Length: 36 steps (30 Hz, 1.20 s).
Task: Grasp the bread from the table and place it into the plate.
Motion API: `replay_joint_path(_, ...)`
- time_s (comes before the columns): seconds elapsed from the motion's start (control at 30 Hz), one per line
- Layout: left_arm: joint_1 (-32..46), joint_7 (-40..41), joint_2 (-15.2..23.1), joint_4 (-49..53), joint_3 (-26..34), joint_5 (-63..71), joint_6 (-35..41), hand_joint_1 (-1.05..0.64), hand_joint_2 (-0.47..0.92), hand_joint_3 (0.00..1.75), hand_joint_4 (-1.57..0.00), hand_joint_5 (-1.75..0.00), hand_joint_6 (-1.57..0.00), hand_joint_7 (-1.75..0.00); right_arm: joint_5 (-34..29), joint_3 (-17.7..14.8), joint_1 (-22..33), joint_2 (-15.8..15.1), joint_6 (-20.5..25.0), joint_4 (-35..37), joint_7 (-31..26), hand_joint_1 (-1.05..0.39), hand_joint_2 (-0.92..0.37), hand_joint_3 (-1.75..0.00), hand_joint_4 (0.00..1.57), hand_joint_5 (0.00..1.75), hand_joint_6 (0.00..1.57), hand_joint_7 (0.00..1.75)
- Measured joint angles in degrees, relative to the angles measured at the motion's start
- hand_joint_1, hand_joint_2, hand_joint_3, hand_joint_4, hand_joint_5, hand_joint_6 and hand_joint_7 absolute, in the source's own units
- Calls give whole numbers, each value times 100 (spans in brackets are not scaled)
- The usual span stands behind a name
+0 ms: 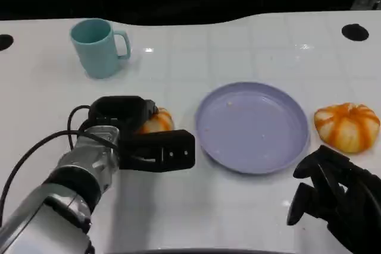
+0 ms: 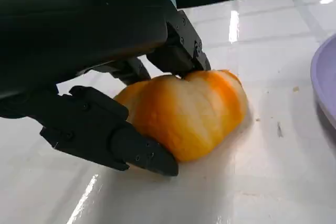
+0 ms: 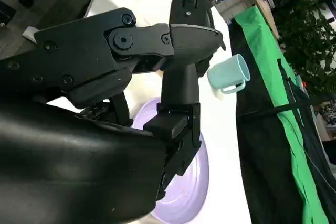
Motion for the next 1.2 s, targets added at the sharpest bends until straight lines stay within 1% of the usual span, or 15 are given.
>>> replay_joint_path(0.03,2,92,2,17,-24,11,-9,-27,92,36,-72,-150,-106,-4,6,-1,5,0,10,-4,-4,-46,-92,-37,64,175,50,160)
replay_joint_path(0.07,7,198,6,29,-51,40,-28,-27,92,34,-72,-164,-102,-31,9,-2,10,0,20,-7,-7,-46,-92,-37,64,175,50,160)
replay_joint_path(0.17,55,544,32,30,-111,71,-121,-27,92,27,-76,-174,-77,-96,19,-15,14,-7,36,-9,-3,-46,-92,-38,64,175,50,161)
replay_joint_path(0.37,58,755,64,-79,53,-111,-187,-23,92,29,-80,-175,-71,-111,20,-27,8,-19,36,7,32,-46,-92,-36,65,175,50,161)
replay_joint_path(0.43,58,763,78,-189,162,-196,-185,-22,92,28,-81,-175,-67,-123,19,-28,3,-19,36,7,29,-46,-92,-36,65,175,50,161)
replay_joint_path(0.5,57,801,94,-301,236,-283,-187,-20,92,24,-83,-175,-58,-150,14,-28,-3,-21,35,12,29,-46,-92,-37,65,175,50,161)
replay_joint_path(0.57,56,872,112,-418,281,-353,-212,-18,91,23,-84,-175,-54,-167,15,-28,-8,-25,35,21,32,-45,-92,-37,65,175,50,162)
replay_joint_path(0.67,57,927,130,-565,374,-410,-303,-18,90,26,-88,-175,-54,-172,18,-35,-15,-27,38,25,33,-45,-92,-37,66,175,51,162)
replay_joint_path(0.7,56,958,138,-649,405,-442,-330,-18,89,31,-87,-175,-57,-161,18,-36,-19,-27,40,25,32,-45,-92,-38,66,175,50,162)
replay_joint_path(0.77,42,966,142,-791,434,-475,-358,-17,87,34,-86,-175,-59,-155,18,-37,-25,-28,40,29,37,-45,-92,-38,65,175,50,162)
replay_joint_path(0.83,18,968,127,-898,454,-507,-369,-15,81,38,-87,-175,-67,-127,18,-38,-26,-31,40,41,50,-45,-92,-38,65,175,50,162)
replay_joint_path(0.87,1,969,116,-935,456,-513,-388,-18,80,42,-86,-175,-69,-127,18,-39,-26,-33,40,47,51,-45,-92,-38,65,175,50,162)
replay_joint_path(0.97,-84,970,32,-1094,452,-515,-442,-20,80,44,-85,-175,-66,-146,18,-48,-29,-33,40,55,50,-44,-92,-38,65,175,50,162)
replay_joint_path(1.07,-220,1010,-95,-1155,400,-495,-554,-18,71,47,-90,-175,-62,-171,25,-52,-34,-33,43,56,49,-45,-92,-38,65,175,50,162)
replay_joint_path(1.2,-361,1257,-326,-1155,284,-382,-870,-21,63,69,-96,-175,-66,-165,25,-51,-38,-33,42,65,49,-45,-92,-38,65,175,50,163)
